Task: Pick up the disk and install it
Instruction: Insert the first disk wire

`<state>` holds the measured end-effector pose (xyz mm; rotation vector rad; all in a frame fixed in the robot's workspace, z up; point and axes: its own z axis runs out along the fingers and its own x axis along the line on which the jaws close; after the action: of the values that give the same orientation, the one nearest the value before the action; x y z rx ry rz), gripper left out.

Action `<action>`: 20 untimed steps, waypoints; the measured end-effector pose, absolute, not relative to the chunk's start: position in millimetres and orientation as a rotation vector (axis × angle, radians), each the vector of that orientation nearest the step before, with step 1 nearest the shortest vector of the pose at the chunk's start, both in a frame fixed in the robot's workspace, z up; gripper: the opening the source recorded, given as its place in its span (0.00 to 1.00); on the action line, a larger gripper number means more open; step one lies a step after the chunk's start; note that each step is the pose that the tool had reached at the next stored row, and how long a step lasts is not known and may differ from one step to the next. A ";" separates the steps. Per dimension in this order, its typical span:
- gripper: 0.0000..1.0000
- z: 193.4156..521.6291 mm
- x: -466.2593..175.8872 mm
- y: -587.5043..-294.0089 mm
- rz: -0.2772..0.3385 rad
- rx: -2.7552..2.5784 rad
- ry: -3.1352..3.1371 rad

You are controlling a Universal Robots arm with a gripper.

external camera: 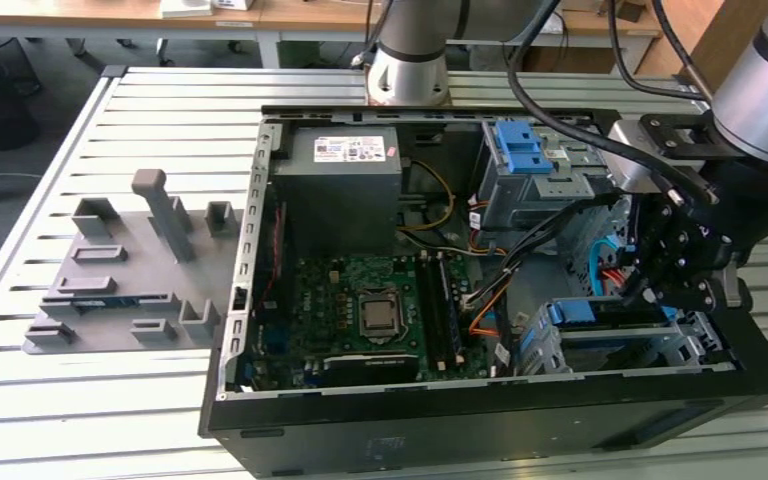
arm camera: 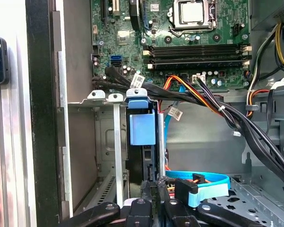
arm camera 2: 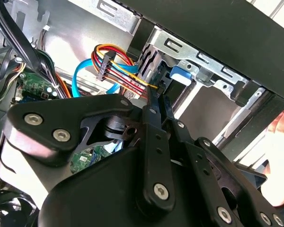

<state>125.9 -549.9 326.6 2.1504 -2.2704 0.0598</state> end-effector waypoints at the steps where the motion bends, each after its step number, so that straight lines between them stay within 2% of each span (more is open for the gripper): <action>1: 0.17 326.4 125.9 -549.8 0.059 2.151 -2.271; 5: 0.18 326.7 125.8 -549.8 0.058 2.151 -2.272; 6: 0.24 328.7 125.8 -549.9 0.058 2.151 -2.271; 10: 0.24 339.7 125.8 -549.8 0.059 2.151 -2.271; 12: 0.23 341.6 125.9 -549.7 0.059 2.151 -2.271; 14: 0.11 341.6 125.9 -549.7 0.059 2.151 -2.271; 20: 0.11 341.8 125.8 -549.6 0.059 2.151 -2.271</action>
<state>125.8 -549.6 341.8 2.1508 -2.2709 0.0588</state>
